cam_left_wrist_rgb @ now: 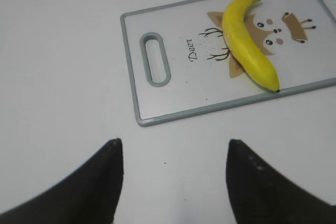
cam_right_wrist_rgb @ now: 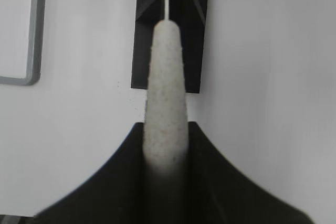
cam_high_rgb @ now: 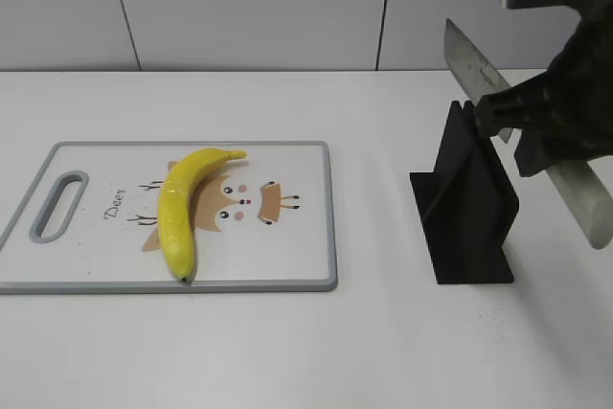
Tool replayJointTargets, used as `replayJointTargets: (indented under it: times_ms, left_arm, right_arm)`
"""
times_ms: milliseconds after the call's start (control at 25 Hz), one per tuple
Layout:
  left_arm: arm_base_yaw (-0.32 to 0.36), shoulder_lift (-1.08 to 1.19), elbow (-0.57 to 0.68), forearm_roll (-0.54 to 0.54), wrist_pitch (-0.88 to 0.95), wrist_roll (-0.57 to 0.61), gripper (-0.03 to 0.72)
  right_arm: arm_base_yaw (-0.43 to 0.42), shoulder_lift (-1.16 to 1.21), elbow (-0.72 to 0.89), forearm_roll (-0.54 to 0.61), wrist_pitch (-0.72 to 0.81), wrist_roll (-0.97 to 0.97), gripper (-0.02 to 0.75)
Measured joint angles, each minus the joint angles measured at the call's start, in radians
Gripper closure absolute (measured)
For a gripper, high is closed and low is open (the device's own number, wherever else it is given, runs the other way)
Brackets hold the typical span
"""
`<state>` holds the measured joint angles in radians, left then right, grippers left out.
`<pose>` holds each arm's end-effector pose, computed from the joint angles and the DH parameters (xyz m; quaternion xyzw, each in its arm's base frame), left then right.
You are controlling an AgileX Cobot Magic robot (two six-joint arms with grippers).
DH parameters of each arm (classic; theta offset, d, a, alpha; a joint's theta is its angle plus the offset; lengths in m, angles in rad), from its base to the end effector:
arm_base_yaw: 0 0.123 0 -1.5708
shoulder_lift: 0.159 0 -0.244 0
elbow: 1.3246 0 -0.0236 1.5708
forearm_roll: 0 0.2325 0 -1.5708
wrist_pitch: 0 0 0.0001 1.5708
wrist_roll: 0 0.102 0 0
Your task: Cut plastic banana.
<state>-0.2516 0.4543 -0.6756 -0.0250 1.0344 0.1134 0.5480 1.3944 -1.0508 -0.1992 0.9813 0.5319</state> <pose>0.0876 -0.0248 0.2888 0.1641 0.8971 -0.0407 0.4081 0.2309 0.1213 0.2360 -0.0487 0.9809 0.0070 0.1881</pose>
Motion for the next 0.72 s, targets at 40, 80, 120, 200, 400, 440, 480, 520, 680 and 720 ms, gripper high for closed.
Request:
replayJointTargets:
  times_ms: [40, 80, 120, 200, 400, 440, 480, 520, 680, 720]
  left_arm:
    - [0.000, -0.038, 0.012, 0.000, 0.002, 0.000, 0.097]
    - [0.000, -0.073, 0.024, 0.001, 0.005, -0.001, 0.097]
    - [0.000, -0.108, 0.035, 0.001, 0.009, -0.001, 0.097]
    - [0.000, -0.167, 0.056, 0.001, 0.018, -0.001, 0.097]
    - [0.000, -0.316, 0.117, 0.001, 0.054, -0.001, 0.097]
    - [0.000, -0.343, 0.130, 0.001, 0.058, -0.001, 0.097]
    - [0.000, -0.376, 0.139, -0.002, 0.059, -0.001, 0.097]
    - [0.000, -0.407, 0.144, -0.002, 0.053, -0.001, 0.097]
    - [0.000, -0.433, 0.154, -0.007, 0.042, -0.001, 0.097]
    - [0.000, -0.434, 0.158, -0.007, 0.037, -0.001, 0.097]
  right_arm:
    - [0.000, 0.000, 0.009, 0.001, -0.009, 0.008, 0.561]
    - [0.000, 0.000, 0.021, 0.002, -0.023, 0.015, 0.561]
    - [0.000, 0.000, 0.032, 0.002, -0.033, 0.023, 0.561]
    - [0.000, 0.000, 0.044, -0.003, -0.037, 0.043, 0.561]
    - [0.000, 0.000, 0.048, -0.011, -0.051, 0.062, 0.561]
    - [0.000, -0.001, 0.048, -0.011, -0.054, 0.064, 0.561]
    - [0.000, -0.001, 0.048, -0.011, -0.058, 0.067, 0.561]
    - [0.000, -0.001, 0.048, -0.011, -0.060, 0.069, 0.561]
    - [0.000, -0.001, 0.050, -0.013, -0.062, 0.079, 0.561]
    - [0.000, -0.001, 0.053, -0.014, -0.066, 0.082, 0.561]
